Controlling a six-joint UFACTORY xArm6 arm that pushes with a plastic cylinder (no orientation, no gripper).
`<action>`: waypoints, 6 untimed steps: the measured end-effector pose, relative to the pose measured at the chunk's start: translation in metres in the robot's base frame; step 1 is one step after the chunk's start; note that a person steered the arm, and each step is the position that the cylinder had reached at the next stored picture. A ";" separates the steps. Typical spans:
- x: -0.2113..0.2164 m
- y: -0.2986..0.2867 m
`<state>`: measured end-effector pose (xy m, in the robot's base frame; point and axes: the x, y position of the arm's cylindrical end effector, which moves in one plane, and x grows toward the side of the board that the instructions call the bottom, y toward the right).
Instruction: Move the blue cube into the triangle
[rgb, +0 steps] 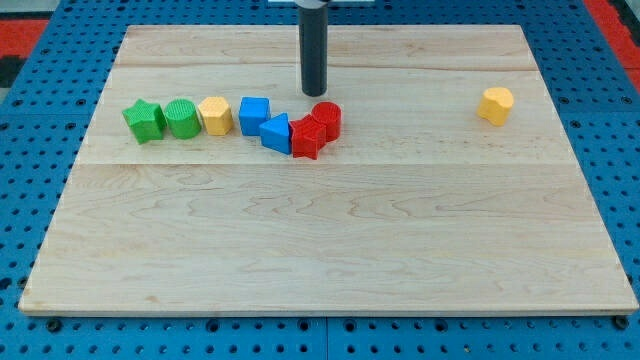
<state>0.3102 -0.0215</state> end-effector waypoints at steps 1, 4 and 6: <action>0.003 -0.072; 0.044 -0.067; 0.044 -0.051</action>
